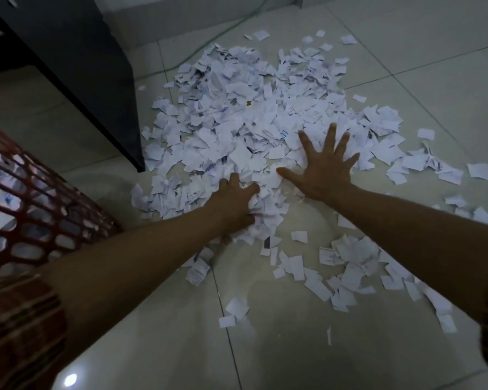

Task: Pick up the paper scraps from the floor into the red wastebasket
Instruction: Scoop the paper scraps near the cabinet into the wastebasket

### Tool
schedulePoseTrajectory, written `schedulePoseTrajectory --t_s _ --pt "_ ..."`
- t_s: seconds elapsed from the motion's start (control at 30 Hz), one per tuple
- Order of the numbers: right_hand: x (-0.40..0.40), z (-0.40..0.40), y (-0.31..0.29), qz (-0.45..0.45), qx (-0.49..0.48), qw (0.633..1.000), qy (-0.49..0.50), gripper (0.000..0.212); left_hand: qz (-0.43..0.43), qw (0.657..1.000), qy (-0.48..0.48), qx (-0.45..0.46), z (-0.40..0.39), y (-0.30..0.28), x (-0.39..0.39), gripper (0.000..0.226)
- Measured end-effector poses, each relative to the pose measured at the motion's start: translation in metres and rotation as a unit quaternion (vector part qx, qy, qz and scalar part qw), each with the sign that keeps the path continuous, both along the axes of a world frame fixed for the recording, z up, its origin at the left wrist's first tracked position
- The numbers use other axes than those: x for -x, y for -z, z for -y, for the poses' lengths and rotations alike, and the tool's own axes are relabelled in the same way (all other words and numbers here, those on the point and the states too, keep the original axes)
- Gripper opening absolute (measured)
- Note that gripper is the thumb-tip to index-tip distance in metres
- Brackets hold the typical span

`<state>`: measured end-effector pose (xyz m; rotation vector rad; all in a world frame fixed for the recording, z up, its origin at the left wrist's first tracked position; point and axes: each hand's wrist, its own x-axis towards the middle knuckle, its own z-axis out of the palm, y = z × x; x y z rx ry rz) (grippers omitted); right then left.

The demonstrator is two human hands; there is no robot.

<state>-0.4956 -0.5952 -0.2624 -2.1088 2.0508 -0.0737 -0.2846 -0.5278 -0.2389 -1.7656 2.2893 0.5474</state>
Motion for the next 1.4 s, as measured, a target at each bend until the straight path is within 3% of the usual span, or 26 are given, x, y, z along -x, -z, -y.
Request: schedulePoseTrajectory --t_s 0.1,0.2,0.4,0.6,0.7,0.83,0.93,1.17,1.2,1.27,1.3,1.4 --pt "0.0 0.01 0.003 0.041 -0.059 0.997 0.022 0.11 -0.024 0.999 0.024 0.012 0.003 -0.001 -0.002 0.051" --pt "-0.007 0.0 0.011 0.023 -0.092 0.995 -0.039 0.107 -0.023 0.999 0.028 0.004 0.005 -0.003 -0.009 0.038" --pt "-0.024 -0.04 0.019 0.034 0.0 0.987 -0.157 0.097 -0.001 0.999 0.032 0.007 0.008 -0.009 -0.021 0.028" --pt "-0.043 -0.069 0.017 0.013 0.061 0.973 -0.22 0.058 -0.007 0.999 0.043 0.031 0.003 -0.024 -0.028 0.031" --pt "-0.048 -0.071 0.01 0.003 0.041 0.966 -0.255 0.06 -0.014 0.999 0.035 0.039 -0.003 -0.039 -0.027 0.037" --pt "-0.047 -0.067 -0.005 0.068 -0.03 0.958 -0.277 0.04 -0.037 0.996 0.037 0.072 -0.012 -0.057 -0.024 0.032" --pt "-0.048 -0.068 -0.016 0.091 -0.051 0.957 -0.272 0.038 -0.048 0.994 0.037 0.088 -0.02 -0.074 -0.026 0.029" --pt "-0.06 -0.075 -0.069 0.162 0.013 0.942 -0.295 0.021 -0.109 0.979 0.029 0.169 -0.033 -0.137 -0.026 0.031" --pt "-0.064 -0.077 -0.08 0.182 0.023 0.936 -0.301 0.021 -0.11 0.977 0.024 0.183 -0.036 -0.15 -0.026 0.032" --pt "-0.071 -0.075 -0.102 0.22 0.067 0.922 -0.312 0.053 -0.122 0.968 0.015 0.219 -0.04 -0.178 -0.029 0.036" --pt "-0.074 -0.073 -0.111 0.228 0.086 0.917 -0.315 0.058 -0.13 0.963 0.013 0.238 -0.041 -0.191 -0.03 0.037" --pt "-0.093 -0.072 -0.146 0.219 0.145 0.915 -0.305 0.048 -0.149 0.948 -0.013 0.279 -0.052 -0.229 -0.047 0.037"
